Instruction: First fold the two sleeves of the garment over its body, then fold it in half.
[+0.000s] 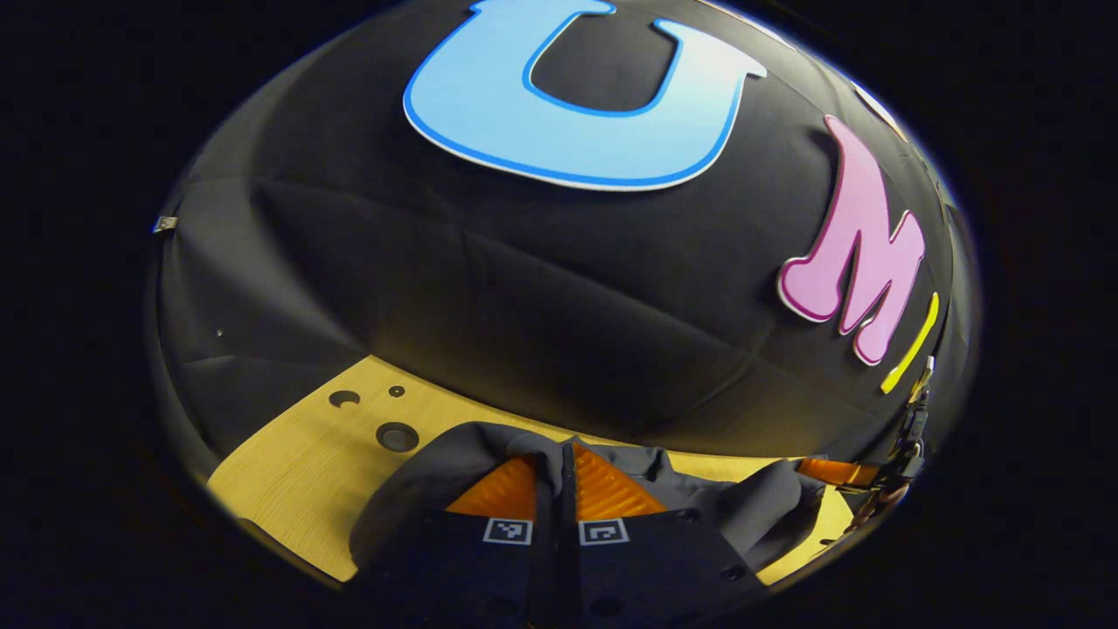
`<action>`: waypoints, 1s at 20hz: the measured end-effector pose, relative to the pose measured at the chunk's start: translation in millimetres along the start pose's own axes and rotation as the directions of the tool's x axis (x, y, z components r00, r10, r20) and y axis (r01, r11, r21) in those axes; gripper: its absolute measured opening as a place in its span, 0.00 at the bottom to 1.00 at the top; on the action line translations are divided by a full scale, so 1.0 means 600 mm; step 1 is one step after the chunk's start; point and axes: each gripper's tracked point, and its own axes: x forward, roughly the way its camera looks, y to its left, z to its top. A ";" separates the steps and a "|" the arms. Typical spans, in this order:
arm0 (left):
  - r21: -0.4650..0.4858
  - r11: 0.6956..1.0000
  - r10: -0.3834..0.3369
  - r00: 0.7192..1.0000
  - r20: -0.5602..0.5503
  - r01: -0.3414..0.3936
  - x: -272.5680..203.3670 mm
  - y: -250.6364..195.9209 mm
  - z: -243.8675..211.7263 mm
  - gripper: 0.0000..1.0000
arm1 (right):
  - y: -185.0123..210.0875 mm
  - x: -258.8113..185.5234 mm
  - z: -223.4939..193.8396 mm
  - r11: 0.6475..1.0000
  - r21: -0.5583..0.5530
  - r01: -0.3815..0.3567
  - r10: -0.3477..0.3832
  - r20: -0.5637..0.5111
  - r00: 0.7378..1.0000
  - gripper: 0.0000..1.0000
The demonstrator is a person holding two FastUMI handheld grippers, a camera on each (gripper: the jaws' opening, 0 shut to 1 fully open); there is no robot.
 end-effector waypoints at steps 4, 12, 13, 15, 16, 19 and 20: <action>0.021 1.000 0.004 1.000 0.016 -0.004 0.052 0.021 0.002 0.08 | -0.028 0.036 0.005 0.999 0.006 0.034 -0.034 0.018 0.999 0.05; 0.029 0.999 -0.037 0.999 -0.016 0.037 0.128 0.018 -0.013 0.06 | -0.077 0.085 0.001 0.984 -0.130 0.124 -0.118 0.051 0.992 0.05; 0.043 0.998 -0.039 0.999 -0.014 0.040 0.134 0.016 -0.014 0.07 | -0.080 0.086 -0.003 0.981 -0.143 0.133 -0.127 0.052 0.991 0.05; 0.084 0.996 -0.032 0.999 -0.033 0.035 0.137 0.014 -0.025 0.15 | -0.085 0.086 -0.015 0.977 -0.158 0.143 -0.139 0.039 0.990 0.04; 0.107 0.994 -0.021 0.999 -0.049 0.026 0.139 0.015 -0.032 0.17 | -0.086 0.088 -0.017 0.976 -0.160 0.147 -0.144 0.028 0.989 0.11; 0.138 0.990 0.010 0.998 -0.066 0.000 0.129 0.009 -0.032 0.26 | -0.089 0.089 -0.030 0.968 -0.193 0.160 -0.161 0.012 0.987 0.19; 0.143 0.990 0.020 0.998 -0.059 -0.012 0.125 0.011 -0.029 0.35 | -0.086 0.080 -0.027 0.965 -0.209 0.157 -0.158 0.013 0.987 0.33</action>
